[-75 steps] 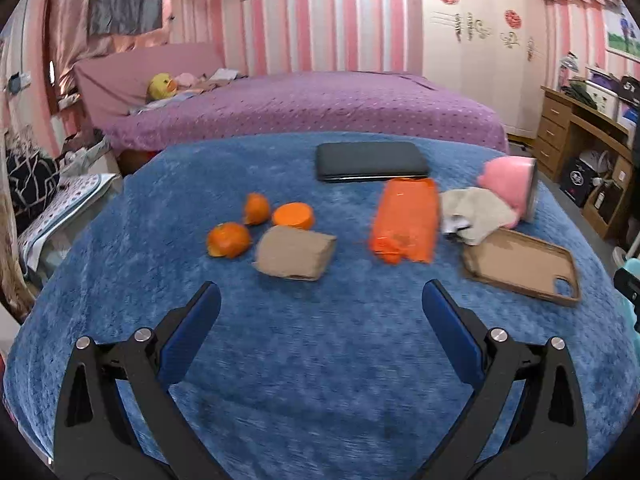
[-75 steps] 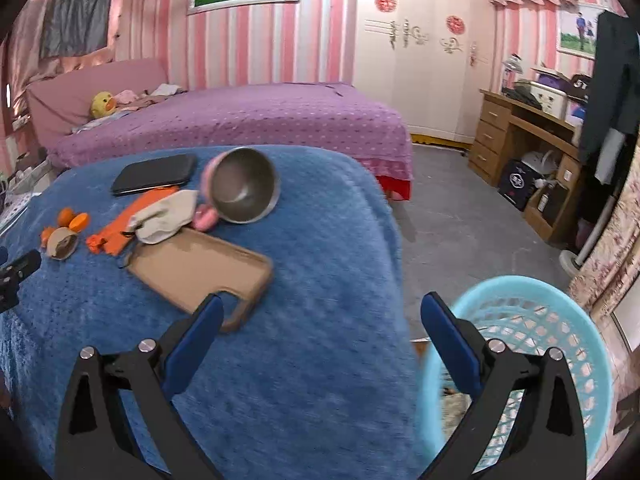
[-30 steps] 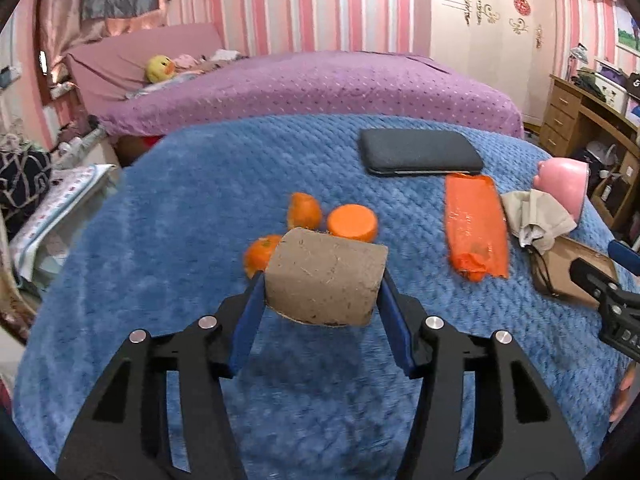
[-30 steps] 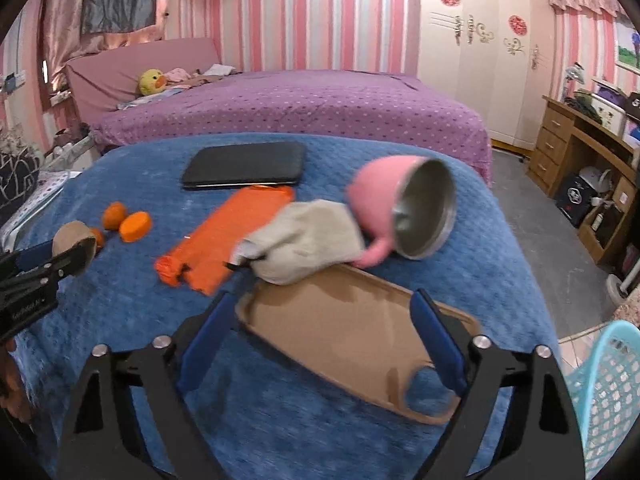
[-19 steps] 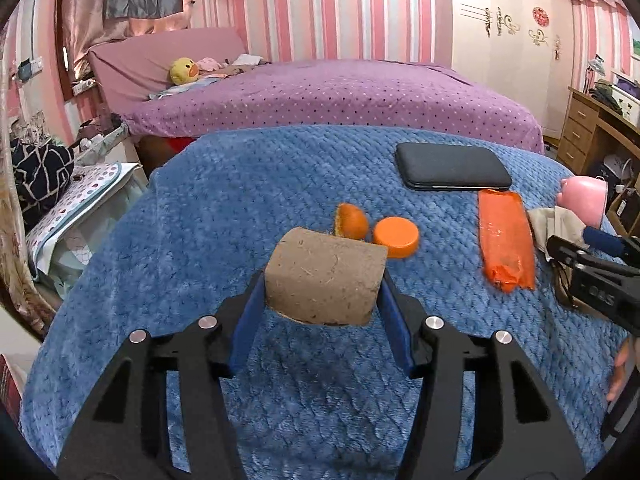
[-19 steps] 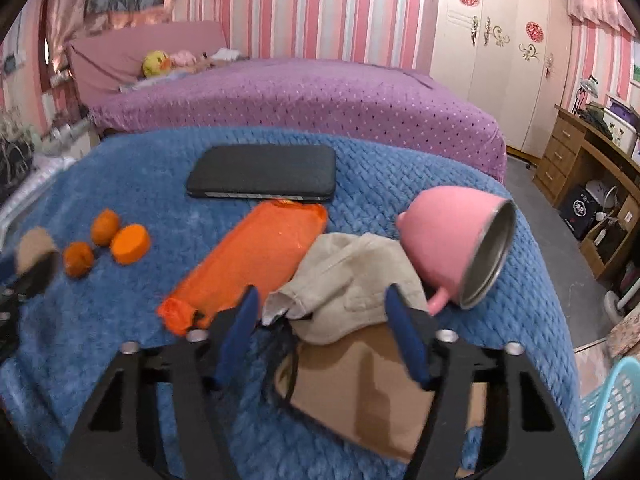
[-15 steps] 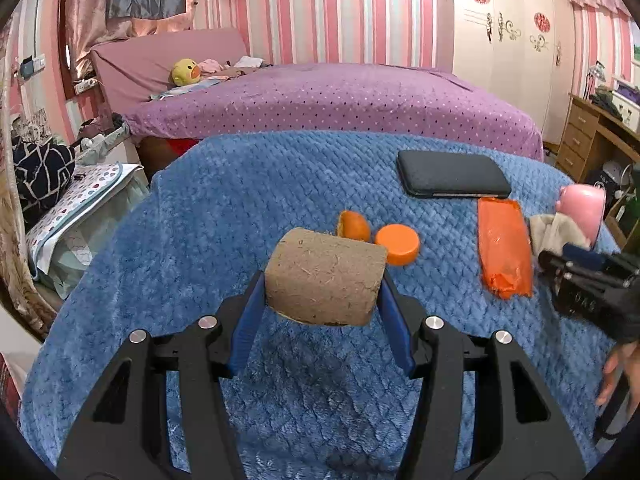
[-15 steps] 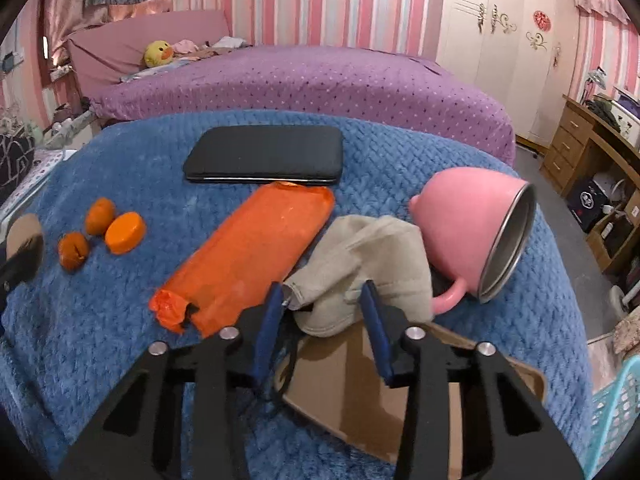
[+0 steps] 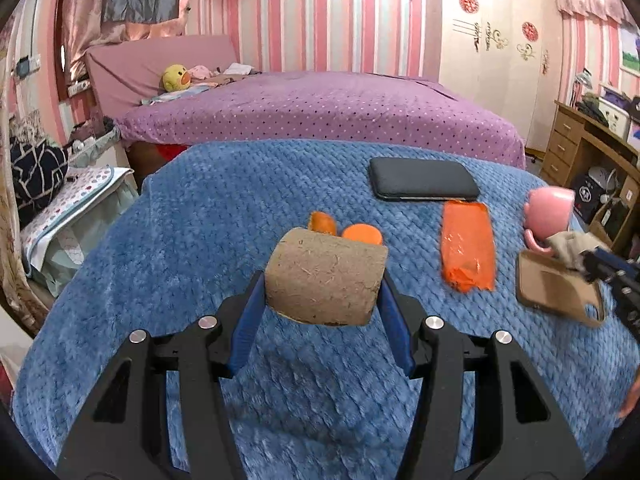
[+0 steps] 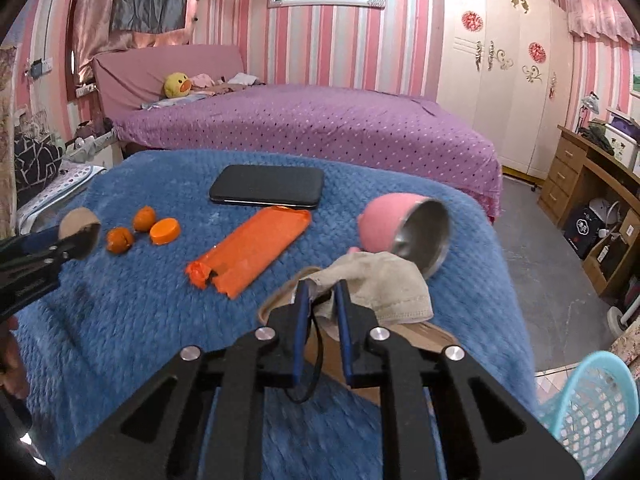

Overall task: Collect trash
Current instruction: 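Grasp the brown paper tube with the left tool while the right tool grasps the beige cloth, then carry the paper tube and beige cloth over to the basket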

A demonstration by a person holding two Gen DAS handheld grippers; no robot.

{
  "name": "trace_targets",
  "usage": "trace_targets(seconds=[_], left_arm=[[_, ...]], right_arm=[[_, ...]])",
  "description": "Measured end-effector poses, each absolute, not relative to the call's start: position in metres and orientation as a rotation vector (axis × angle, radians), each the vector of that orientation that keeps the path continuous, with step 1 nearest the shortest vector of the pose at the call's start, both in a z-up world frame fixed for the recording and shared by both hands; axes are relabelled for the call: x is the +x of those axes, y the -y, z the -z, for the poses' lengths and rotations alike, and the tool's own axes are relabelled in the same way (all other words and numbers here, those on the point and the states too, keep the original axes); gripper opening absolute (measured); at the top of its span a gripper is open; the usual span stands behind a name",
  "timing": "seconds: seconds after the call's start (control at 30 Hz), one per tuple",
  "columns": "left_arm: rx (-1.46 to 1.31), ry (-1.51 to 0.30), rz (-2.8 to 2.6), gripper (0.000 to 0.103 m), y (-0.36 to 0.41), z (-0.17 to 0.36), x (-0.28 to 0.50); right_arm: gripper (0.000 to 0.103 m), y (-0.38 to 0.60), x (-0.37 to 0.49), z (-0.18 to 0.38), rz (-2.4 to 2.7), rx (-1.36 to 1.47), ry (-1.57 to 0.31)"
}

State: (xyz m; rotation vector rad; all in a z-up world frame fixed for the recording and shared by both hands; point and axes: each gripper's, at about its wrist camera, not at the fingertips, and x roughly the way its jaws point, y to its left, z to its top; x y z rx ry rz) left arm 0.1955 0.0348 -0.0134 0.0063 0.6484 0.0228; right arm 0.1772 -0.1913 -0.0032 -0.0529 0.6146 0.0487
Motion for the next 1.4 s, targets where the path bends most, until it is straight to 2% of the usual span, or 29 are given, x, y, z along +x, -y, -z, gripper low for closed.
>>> trace_targets(seconds=[0.67, 1.13, 1.4], left_arm=[[0.024, -0.654, 0.042, 0.054, 0.040, 0.014, 0.130], [0.077, -0.629, 0.044, 0.054, 0.075, 0.018, 0.132], [0.108, -0.591, 0.143, 0.054, 0.136, 0.005, 0.127]], right_arm=[[0.014, 0.251, 0.101, 0.010, -0.034, -0.009, -0.607], [0.015, 0.334, 0.073, 0.001, 0.082, 0.014, -0.564], [0.014, 0.386, 0.058, 0.005, 0.164, 0.041, -0.568]])
